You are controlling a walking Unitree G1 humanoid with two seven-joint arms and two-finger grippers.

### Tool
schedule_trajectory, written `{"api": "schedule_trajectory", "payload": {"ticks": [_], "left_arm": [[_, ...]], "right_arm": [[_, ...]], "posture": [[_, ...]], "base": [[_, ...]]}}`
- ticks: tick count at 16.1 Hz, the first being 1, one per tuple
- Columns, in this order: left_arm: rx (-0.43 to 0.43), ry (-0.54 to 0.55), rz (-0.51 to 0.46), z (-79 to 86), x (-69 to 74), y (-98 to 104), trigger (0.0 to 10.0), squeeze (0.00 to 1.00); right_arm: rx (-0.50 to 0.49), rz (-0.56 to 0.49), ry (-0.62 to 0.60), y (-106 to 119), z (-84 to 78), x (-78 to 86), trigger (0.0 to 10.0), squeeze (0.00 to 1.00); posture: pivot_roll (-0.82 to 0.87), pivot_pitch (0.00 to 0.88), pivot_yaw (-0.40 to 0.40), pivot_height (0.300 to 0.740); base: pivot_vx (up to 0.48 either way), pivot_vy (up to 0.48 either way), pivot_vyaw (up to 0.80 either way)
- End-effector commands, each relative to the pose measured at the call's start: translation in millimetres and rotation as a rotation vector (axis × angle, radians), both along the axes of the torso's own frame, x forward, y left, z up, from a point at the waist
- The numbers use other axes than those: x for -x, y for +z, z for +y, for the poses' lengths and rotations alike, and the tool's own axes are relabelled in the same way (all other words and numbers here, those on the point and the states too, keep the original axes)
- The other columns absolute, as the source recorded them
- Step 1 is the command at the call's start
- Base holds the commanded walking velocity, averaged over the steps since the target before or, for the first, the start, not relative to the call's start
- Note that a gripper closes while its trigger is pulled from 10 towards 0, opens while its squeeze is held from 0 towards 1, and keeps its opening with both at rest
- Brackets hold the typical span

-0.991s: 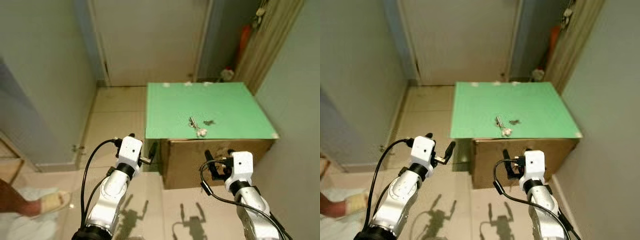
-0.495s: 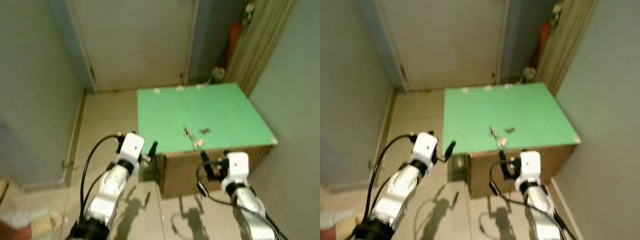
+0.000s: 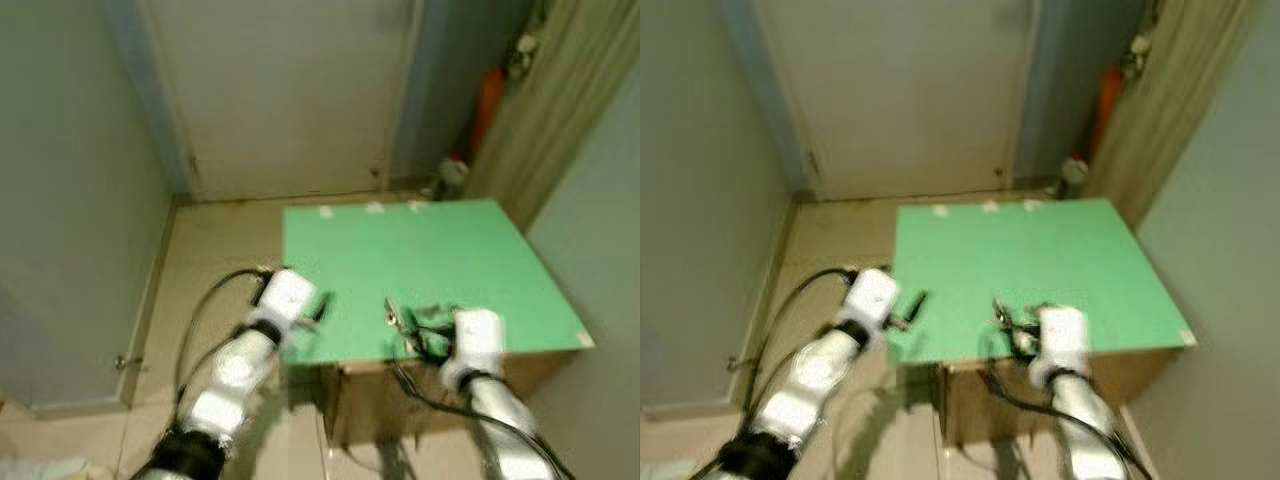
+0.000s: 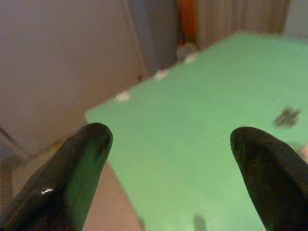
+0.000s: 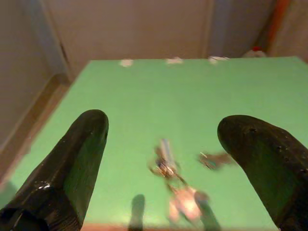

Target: Hang keys on a hook

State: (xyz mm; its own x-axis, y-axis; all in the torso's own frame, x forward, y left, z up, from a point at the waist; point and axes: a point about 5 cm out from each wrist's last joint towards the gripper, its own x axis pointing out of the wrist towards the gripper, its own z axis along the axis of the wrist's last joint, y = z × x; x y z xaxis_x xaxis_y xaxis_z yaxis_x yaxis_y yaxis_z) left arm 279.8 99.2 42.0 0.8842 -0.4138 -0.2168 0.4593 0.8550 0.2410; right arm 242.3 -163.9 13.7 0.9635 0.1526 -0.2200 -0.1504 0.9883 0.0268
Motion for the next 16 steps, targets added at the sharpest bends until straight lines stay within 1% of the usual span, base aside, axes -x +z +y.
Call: {"api": "schedule_trajectory", "payload": {"ticks": [1, 2, 3, 4, 5, 6, 7, 8, 9, 10, 11, 13, 14, 15, 16], "left_arm": [[0.01, -0.025, -0.006, -11.2, 2.0, 2.3, 10.0, 0.0], [-0.002, -0.033, -0.015, -10.5, 4.1, 3.5, 10.0, 0.0], [0.016, -0.017, -0.04, 0.7, 6.1, 10.3, 10.0, 0.0], [0.03, -0.011, -0.048, 5.5, 6.9, 13.4, 10.0, 0.0], [0.025, -0.016, -0.072, 17.9, 14.4, 20.0, 10.0, 0.0], [-0.002, 0.001, -0.078, 36.3, 25.3, 22.3, 10.0, 0.0], [-0.016, 0.007, -0.072, 49.4, 38.2, 23.9, 10.0, 0.0], [-0.032, 0.009, -0.065, 57.2, 49.6, 25.4, 10.0, 0.0], [-0.044, 0.015, -0.056, 61.6, 56.8, 25.9, 10.0, 0.0], [-0.046, 0.017, -0.05, 62.8, 60.0, 25.7, 10.0, 0.0], [-0.048, 0.016, -0.036, 62.4, 66.6, 27.0, 10.0, 0.0], [-0.037, 0.014, -0.041, 59.0, 69.7, 33.3, 10.0, 0.0], [-0.009, -0.019, -0.037, 55.4, 74.7, 37.2, 10.0, 0.0], [0.005, -0.041, -0.033, 53.4, 77.6, 38.6, 10.0, 0.0], [0.008, -0.103, -0.021, 48.0, 86.0, 39.3, 10.0, 0.0]], "right_arm": [[0.034, 0.022, -0.038, -3.9, -11.6, 0.8, 10.0, 0.0], [0.039, 0.026, -0.049, -4.8, -11.1, -2.3, 10.0, 0.0], [0.038, 0.043, -0.094, -7.9, -12.0, -10.6, 10.0, 0.0], [0.041, 0.049, -0.111, -8.6, -12.2, -13.4, 10.0, 0.0], [0.062, 0.049, -0.13, -8.4, -11.2, -17.3, 10.0, 0.0], [0.084, 0.051, -0.133, -8.9, -10.2, -20.7, 10.0, 0.0], [0.102, 0.069, -0.139, -12.6, -10.5, -21.2, 10.0, 0.0], [0.102, 0.094, -0.151, -17.0, -11.4, -20.3, 10.0, 0.0], [0.09, 0.11, -0.16, -20.1, -11.4, -19.6, 10.0, 0.0], [0.083, 0.118, -0.165, -21.5, -11.2, -19.1, 10.0, 0.0], [0.071, 0.142, -0.176, -26.4, -8.9, -17.4, 10.0, 0.0], [0.1, 0.153, -0.182, -29.4, -8.1, -17.3, 10.0, 0.0], [0.138, 0.148, -0.221, -29.2, -12.7, -18.7, 10.0, 0.0], [0.155, 0.146, -0.239, -29.0, -14.7, -19.3, 10.0, 0.0], [0.193, 0.145, -0.276, -28.4, -20.8, -20.2, 10.0, 0.0]], "posture": [[-0.11, 0.0, 0.002, 0.74], [-0.08, 0.001, 0.012, 0.74], [-0.04, 0.047, 0.016, 0.74], [-0.04, 0.047, 0.016, 0.74], [0.02, 0.101, 0.027, 0.74], [0.05, 0.128, 0.03, 0.74], [0.09, 0.158, 0.043, 0.74], [0.12, 0.174, 0.05, 0.74], [0.13, 0.177, 0.053, 0.74], [0.14, 0.181, 0.053, 0.74], [0.15, 0.18, 0.053, 0.74], [0.16, 0.192, 0.057, 0.74], [0.16, 0.207, 0.065, 0.74], [0.16, 0.207, 0.065, 0.74], [0.18, 0.223, 0.074, 0.74]], "base": [[0.0, 0.0, 0.0], [0.0, 0.0, 0.0], [0.0, 0.0, 0.0], [0.0, 0.0, 0.0], [0.0, 0.0, 0.0], [0.0, 0.0, 0.0], [0.0, 0.0, 0.0], [0.0, 0.0, 0.0], [0.0, 0.0, 0.0], [0.0, 0.0, 0.0], [0.0, 0.0, 0.0], [0.0, 0.0, 0.0], [0.0, 0.0, 0.0], [0.0, 0.0, 0.0], [0.0, 0.0, 0.0]]}}
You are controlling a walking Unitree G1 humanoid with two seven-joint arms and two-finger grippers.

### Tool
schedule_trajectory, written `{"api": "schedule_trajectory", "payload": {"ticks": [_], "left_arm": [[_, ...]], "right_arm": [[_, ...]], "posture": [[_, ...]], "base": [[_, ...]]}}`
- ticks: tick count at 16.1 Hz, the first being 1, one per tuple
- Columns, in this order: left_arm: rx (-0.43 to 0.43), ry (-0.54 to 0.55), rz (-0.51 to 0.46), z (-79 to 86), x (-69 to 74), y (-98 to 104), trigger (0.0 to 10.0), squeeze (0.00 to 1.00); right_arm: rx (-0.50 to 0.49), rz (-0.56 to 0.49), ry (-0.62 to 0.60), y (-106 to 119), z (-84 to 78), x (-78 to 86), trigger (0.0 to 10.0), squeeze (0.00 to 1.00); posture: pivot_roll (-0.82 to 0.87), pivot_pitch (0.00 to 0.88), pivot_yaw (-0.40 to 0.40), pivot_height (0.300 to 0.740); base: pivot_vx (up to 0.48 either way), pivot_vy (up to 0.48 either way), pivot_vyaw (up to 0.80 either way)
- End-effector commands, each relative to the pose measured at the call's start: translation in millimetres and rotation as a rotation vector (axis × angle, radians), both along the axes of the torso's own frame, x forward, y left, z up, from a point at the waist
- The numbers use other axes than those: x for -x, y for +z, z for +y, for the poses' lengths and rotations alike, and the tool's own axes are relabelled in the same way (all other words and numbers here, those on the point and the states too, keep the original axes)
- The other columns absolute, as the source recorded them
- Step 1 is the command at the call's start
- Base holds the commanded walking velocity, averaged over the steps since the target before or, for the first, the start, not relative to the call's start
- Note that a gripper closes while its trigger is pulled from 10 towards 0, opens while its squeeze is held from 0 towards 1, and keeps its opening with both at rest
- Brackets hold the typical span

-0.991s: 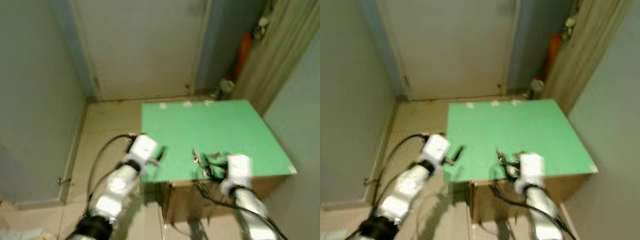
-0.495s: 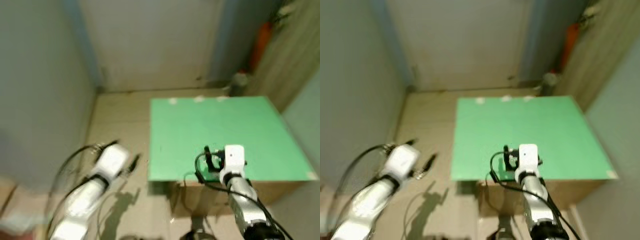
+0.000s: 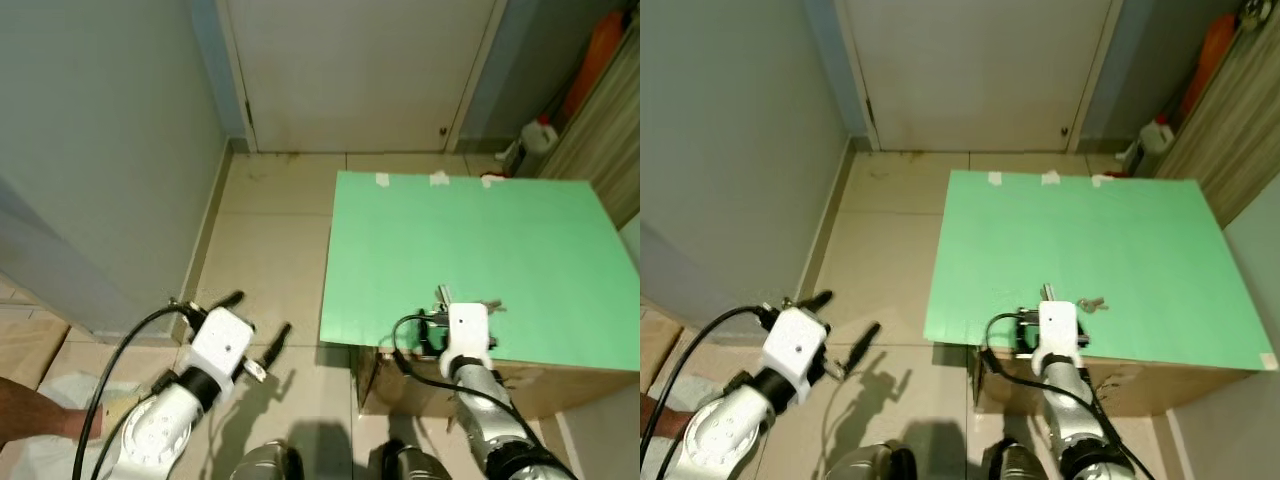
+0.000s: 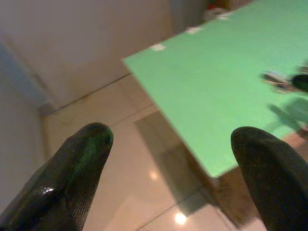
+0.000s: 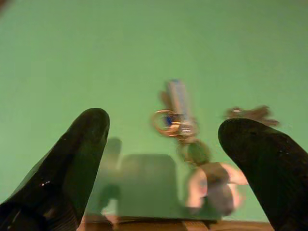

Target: Hang keys on a hook

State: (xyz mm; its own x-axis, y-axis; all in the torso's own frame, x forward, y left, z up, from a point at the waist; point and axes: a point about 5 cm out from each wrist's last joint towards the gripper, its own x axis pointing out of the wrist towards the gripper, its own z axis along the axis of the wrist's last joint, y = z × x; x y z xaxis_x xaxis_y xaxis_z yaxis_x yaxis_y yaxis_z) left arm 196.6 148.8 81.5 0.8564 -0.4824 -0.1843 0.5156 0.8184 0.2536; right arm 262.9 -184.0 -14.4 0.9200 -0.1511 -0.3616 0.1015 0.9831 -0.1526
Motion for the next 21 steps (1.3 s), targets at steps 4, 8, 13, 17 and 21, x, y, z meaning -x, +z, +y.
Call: {"api": "schedule_trajectory", "payload": {"ticks": [4, 8, 13, 17, 21], "left_arm": [[-0.019, -0.065, 0.054, -3.4, 16.6, -1.0, 10.0, 0.0], [-0.008, -0.063, 0.082, -4.4, 22.7, 0.1, 10.0, 0.0], [-0.003, -0.047, 0.099, -4.0, 21.8, -1.1, 10.0, 0.0], [0.002, -0.05, 0.106, -6.5, 21.4, -2.5, 10.0, 0.0], [-0.003, -0.042, 0.109, -4.5, 22.9, -2.3, 10.0, 0.0]], "right_arm": [[0.083, 0.012, -0.084, 0.2, -20.5, 0.9, 10.0, 0.0], [0.116, 0.053, -0.152, -3.4, -30.2, 4.3, 10.0, 0.0], [-0.038, 0.111, -0.172, -13.5, -24.2, 10.3, 10.0, 0.0], [-0.083, 0.116, -0.128, -15.0, -19.0, 10.4, 10.0, 0.0], [-0.075, 0.113, -0.124, -13.5, -18.8, 8.1, 10.0, 0.0]], "posture": [[0.19, 0.249, 0.082, 0.74], [0.19, 0.263, 0.083, 0.74], [0.17, 0.268, 0.078, 0.74], [0.17, 0.276, 0.08, 0.74], [0.18, 0.283, 0.078, 0.74]], "base": [[0.0, 0.0, 0.0], [0.0, 0.0, 0.0], [0.0, 0.0, 0.0], [0.0, 0.0, 0.0], [0.0, 0.0, 0.0]]}}
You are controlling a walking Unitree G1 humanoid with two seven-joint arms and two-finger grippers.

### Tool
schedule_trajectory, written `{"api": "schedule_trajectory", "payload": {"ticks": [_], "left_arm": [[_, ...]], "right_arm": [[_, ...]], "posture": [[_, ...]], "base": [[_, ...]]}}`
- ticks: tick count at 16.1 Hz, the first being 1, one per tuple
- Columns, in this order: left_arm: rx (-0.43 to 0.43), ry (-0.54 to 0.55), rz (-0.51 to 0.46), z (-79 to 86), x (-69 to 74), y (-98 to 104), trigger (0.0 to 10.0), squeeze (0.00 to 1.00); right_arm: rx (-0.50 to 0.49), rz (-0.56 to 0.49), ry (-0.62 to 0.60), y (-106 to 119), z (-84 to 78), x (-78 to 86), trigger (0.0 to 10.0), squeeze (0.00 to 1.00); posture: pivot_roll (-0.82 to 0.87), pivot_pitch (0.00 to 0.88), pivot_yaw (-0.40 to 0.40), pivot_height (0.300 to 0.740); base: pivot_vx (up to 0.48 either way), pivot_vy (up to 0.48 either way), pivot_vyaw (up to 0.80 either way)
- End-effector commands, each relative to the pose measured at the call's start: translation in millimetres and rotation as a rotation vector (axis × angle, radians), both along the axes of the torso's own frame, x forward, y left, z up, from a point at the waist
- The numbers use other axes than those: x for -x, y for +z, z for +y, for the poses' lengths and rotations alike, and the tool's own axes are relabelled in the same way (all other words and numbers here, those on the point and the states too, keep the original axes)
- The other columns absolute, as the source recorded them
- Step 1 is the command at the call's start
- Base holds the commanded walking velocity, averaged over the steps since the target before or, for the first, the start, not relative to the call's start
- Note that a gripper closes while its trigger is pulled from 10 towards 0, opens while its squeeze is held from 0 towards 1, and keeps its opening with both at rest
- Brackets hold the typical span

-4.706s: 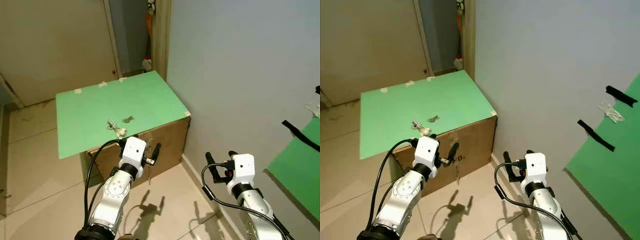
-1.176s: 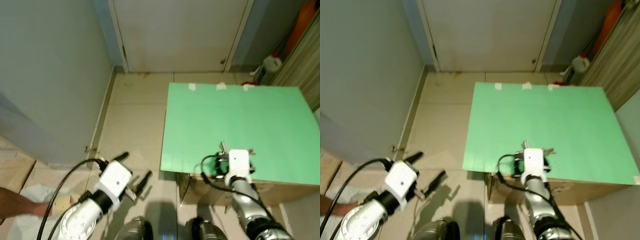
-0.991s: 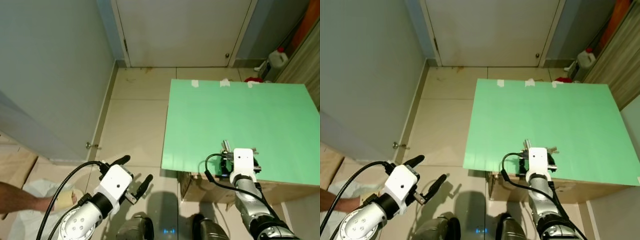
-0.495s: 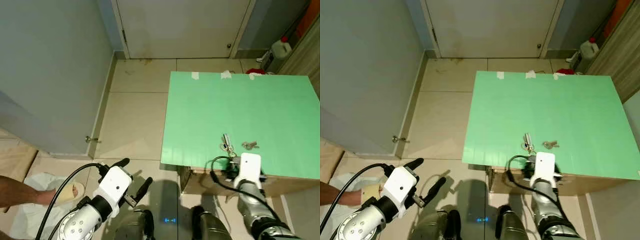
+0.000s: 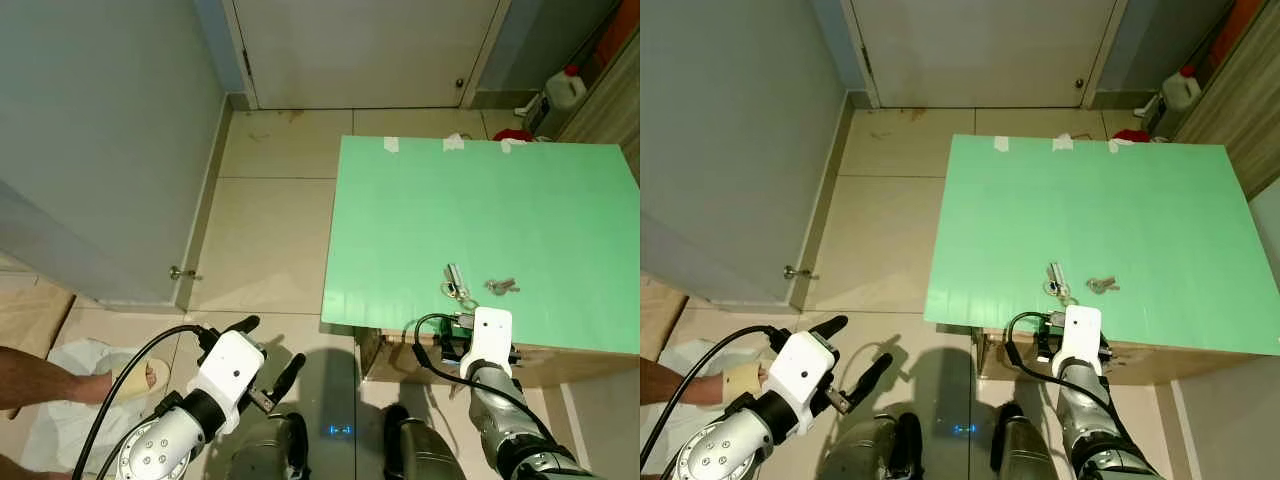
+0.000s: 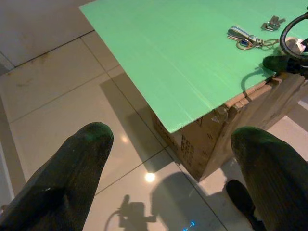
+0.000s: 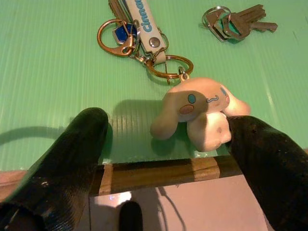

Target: Hang keys on a hook

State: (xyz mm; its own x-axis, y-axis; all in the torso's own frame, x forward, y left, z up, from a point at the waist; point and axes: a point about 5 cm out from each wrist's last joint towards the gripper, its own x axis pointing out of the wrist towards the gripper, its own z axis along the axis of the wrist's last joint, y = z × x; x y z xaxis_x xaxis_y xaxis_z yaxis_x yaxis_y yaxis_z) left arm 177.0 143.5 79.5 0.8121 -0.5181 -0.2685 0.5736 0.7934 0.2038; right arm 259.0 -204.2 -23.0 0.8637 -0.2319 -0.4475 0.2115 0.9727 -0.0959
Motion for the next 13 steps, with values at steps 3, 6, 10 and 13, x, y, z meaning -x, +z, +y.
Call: {"api": "schedule_trajectory", "payload": {"ticks": [3, 6, 10, 13], "left_arm": [[0.004, 0.002, 0.014, 0.0, 4.1, -0.6, 10.0, 0.0], [0.005, 0.004, 0.018, -0.4, 4.3, -1.0, 10.0, 0.0], [0.006, 0.006, 0.02, 0.1, 4.4, -0.8, 10.0, 0.0], [0.002, 0.004, 0.024, 0.4, 5.3, -0.3, 10.0, 0.0]], "right_arm": [[0.048, 0.013, -0.024, 1.3, -3.9, -1.8, 10.0, 0.0], [0.033, 0.018, -0.044, 5.2, -5.2, -8.3, 10.0, 0.0], [-0.017, 0.049, -0.095, 2.8, -6.4, -8.0, 10.0, 0.0], [-0.102, 0.081, -0.167, -1.6, -7.2, -4.9, 10.0, 0.0]], "posture": [[0.18, 0.283, 0.077, 0.74], [0.19, 0.282, 0.075, 0.74], [0.19, 0.283, 0.076, 0.74], [0.2, 0.287, 0.081, 0.74]], "base": [[0.0, 0.0, 0.0], [0.0, 0.0, 0.0], [0.0, 0.0, 0.0], [0.0, 0.0, 0.0]]}}
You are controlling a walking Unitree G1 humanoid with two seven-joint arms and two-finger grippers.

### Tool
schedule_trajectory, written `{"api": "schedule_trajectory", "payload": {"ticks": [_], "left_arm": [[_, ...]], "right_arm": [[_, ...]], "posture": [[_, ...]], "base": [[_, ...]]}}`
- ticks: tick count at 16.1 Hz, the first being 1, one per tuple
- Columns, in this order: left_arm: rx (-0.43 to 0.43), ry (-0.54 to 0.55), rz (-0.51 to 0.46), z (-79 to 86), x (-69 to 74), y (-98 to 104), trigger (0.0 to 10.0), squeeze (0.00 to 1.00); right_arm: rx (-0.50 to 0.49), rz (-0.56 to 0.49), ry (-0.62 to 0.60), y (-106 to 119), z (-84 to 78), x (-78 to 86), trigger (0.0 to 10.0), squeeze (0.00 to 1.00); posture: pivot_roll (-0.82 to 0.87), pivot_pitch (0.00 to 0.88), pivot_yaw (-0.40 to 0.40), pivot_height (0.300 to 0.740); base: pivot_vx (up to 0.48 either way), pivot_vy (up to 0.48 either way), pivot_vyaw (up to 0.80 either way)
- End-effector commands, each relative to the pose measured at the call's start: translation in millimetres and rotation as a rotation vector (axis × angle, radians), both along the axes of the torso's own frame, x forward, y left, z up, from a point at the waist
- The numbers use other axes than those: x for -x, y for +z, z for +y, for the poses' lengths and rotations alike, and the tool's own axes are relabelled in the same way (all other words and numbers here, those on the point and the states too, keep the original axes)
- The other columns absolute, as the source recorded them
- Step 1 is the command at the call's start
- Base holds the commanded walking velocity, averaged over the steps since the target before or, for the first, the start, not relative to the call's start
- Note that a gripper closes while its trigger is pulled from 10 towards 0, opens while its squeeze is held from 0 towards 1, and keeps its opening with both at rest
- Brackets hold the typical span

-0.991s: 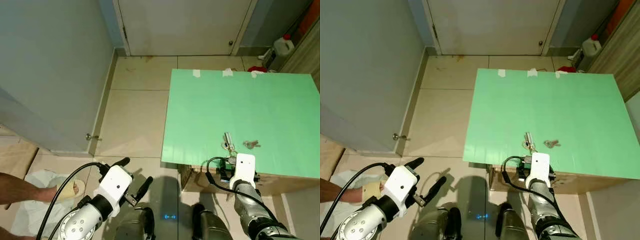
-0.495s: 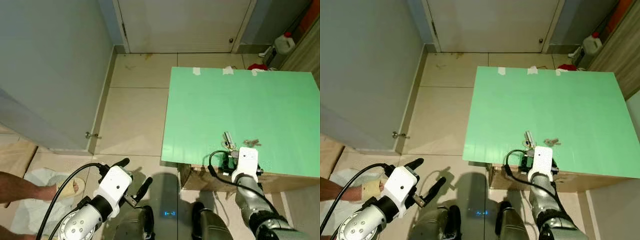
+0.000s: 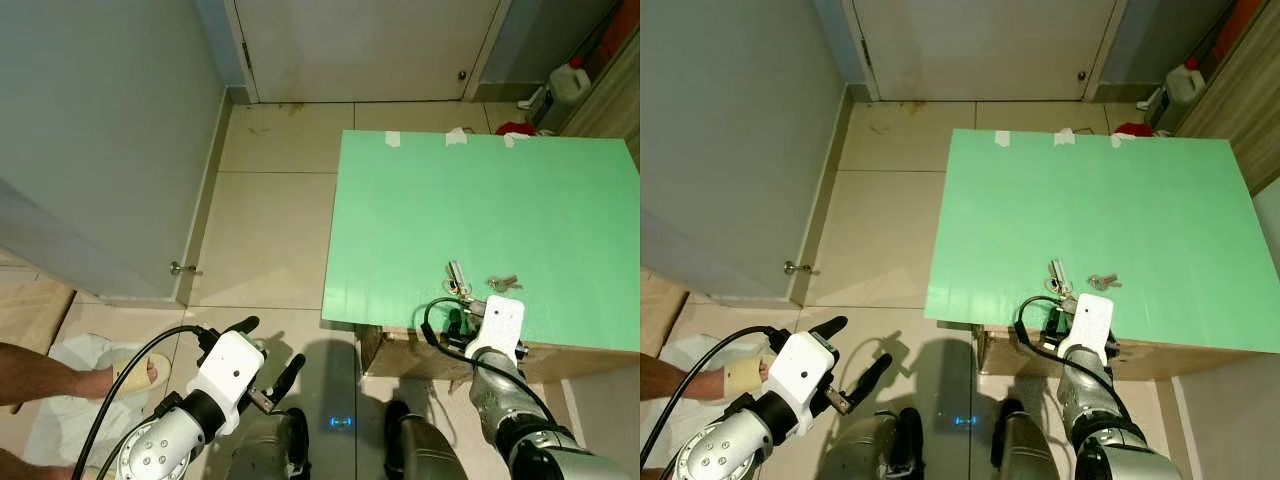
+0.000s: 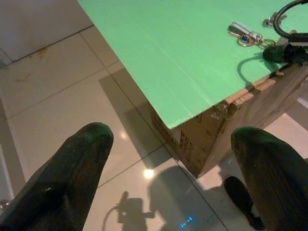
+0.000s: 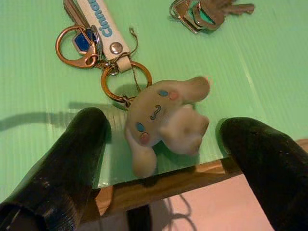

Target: Hang keys on a hook

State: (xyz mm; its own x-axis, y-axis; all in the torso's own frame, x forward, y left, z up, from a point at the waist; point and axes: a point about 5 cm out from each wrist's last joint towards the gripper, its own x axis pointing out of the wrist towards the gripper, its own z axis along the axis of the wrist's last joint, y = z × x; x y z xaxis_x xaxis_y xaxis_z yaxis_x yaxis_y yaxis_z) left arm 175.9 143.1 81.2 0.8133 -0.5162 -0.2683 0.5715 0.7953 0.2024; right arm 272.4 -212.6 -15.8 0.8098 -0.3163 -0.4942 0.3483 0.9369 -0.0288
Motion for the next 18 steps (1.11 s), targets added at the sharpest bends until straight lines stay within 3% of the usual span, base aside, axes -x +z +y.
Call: {"api": "schedule_trajectory", "payload": {"ticks": [1, 3, 4, 5, 10, 11, 13, 14, 15, 18], "left_arm": [[0.0, 0.0, 0.023, 0.9, 4.1, -1.6, 10.0, 0.0], [0.001, 0.002, 0.025, 0.9, 3.6, -1.7, 10.0, 0.0], [0.001, 0.002, 0.026, 0.6, 3.3, -1.9, 10.0, 0.0], [0.001, 0.001, 0.025, -0.2, 2.7, -2.0, 10.0, 0.0], [0.0, -0.002, 0.023, -3.3, 1.0, -3.7, 10.0, 0.0], [0.001, -0.003, 0.022, -4.7, 0.7, -4.2, 10.0, 0.0], [0.002, -0.001, 0.023, -5.6, 0.0, -5.1, 10.0, 0.0], [0.003, -0.001, 0.024, -6.0, -0.4, -5.9, 10.0, 0.0], [0.002, -0.006, 0.024, -7.4, -1.6, -6.7, 10.0, 0.0], [0.001, -0.007, 0.022, -8.9, -5.7, -8.0, 10.0, 0.0]], "right_arm": [[-0.034, 0.05, -0.019, -8.8, 1.9, 8.0, 10.0, 0.0], [-0.072, 0.052, -0.031, -9.3, 3.2, 7.4, 10.0, 0.0], [-0.092, 0.054, -0.029, -9.3, 4.2, 6.7, 4.5, 0.0], [-0.108, 0.045, -0.009, -8.1, 6.9, 4.3, 0.0, 0.0], [-0.127, 0.032, 0.038, -7.0, 11.8, 1.9, 0.0, 0.0], [-0.124, 0.029, 0.049, -7.0, 12.4, 1.9, 0.0, 0.59], [-0.132, 0.029, 0.087, -7.4, 16.8, 1.5, 0.0, 0.56], [-0.132, 0.022, 0.102, -6.8, 18.2, 0.9, 0.0, 0.39], [-0.126, 0.019, 0.106, -6.4, 18.3, 0.6, 0.0, 0.0], [-0.127, 0.011, 0.107, -5.2, 17.3, -0.4, 0.0, 0.0]], "posture": [[0.2, 0.287, 0.083, 0.74], [0.2, 0.286, 0.084, 0.74], [0.2, 0.28, 0.081, 0.74], [0.19, 0.275, 0.079, 0.74], [0.19, 0.259, 0.066, 0.74], [0.18, 0.258, 0.062, 0.74], [0.17, 0.254, 0.056, 0.74], [0.16, 0.253, 0.056, 0.74], [0.16, 0.254, 0.055, 0.74], [0.15, 0.256, 0.056, 0.74]], "base": [[0.0, 0.0, 0.0], [0.0, 0.0, 0.0], [0.0, 0.0, 0.0], [0.0, 0.0, 0.0], [0.0, 0.0, 0.0], [0.0, 0.0, 0.0], [0.0, 0.0, 0.0], [0.0, 0.0, 0.0], [0.0, 0.0, 0.0], [0.0, 0.0, 0.0]]}}
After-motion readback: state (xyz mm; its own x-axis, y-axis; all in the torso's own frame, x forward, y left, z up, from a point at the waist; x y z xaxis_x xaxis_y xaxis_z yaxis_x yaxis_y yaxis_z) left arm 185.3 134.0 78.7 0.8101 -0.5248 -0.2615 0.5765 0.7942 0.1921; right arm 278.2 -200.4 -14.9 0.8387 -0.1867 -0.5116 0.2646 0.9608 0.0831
